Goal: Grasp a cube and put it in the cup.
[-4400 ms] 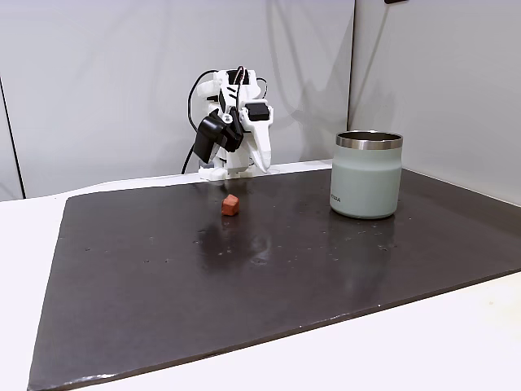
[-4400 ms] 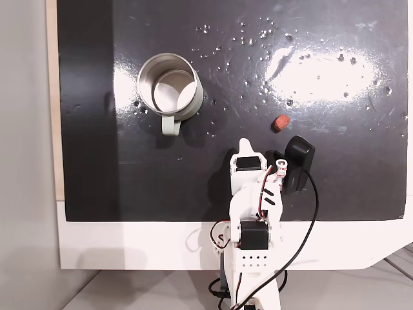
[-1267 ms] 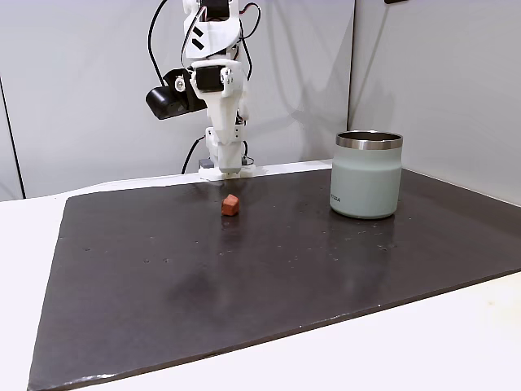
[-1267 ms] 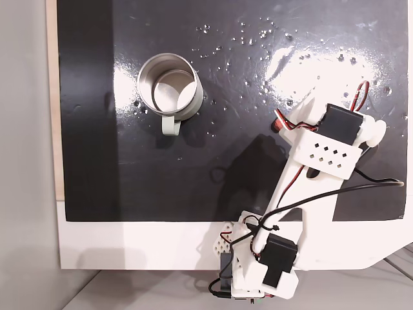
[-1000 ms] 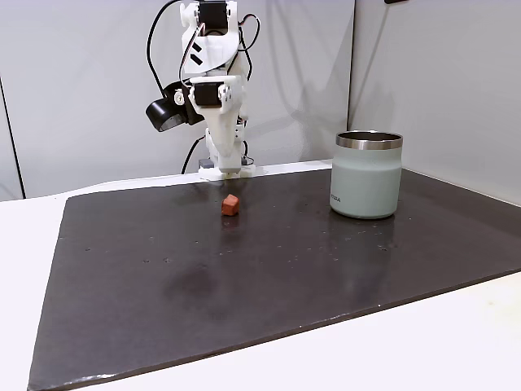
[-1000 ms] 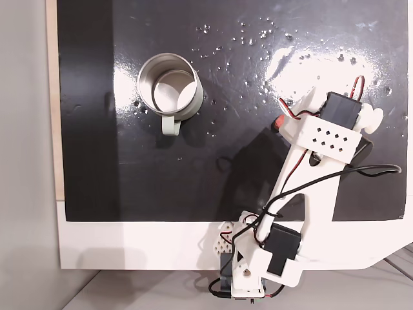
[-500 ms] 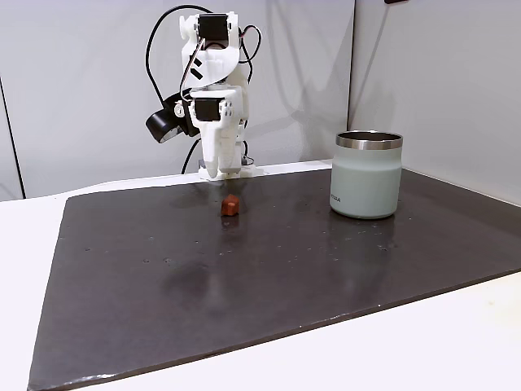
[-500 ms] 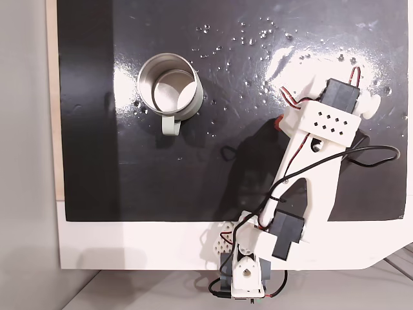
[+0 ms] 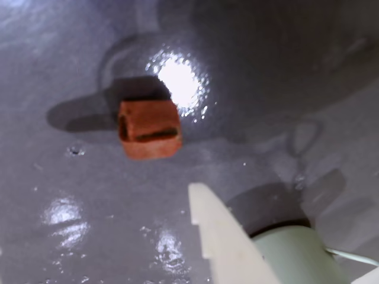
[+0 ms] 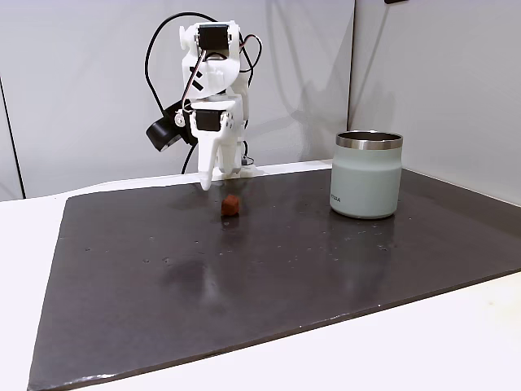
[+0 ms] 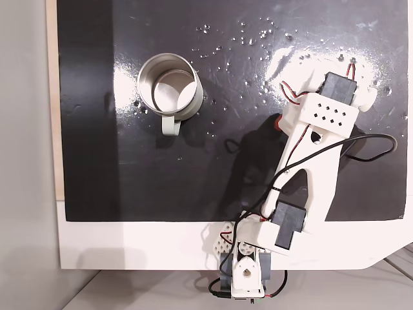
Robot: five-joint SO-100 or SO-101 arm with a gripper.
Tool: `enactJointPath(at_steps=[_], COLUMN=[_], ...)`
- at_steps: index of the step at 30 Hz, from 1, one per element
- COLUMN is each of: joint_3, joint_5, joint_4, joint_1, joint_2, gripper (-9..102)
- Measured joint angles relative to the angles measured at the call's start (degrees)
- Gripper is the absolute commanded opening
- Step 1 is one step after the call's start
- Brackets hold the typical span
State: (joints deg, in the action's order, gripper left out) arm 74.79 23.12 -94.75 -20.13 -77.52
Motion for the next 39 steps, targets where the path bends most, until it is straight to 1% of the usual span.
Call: enactJointPath(at_steps=[10,32,39], joint_3=[2.9,6.6,8.5], joint_5=[-0.1,-0.8,-1.8], joint_4=[5.4,7.7,9.4], joint_1=[2.4,3.9,3.8], joint_2=[1.7,5.2,6.4], gripper=[36,35,31])
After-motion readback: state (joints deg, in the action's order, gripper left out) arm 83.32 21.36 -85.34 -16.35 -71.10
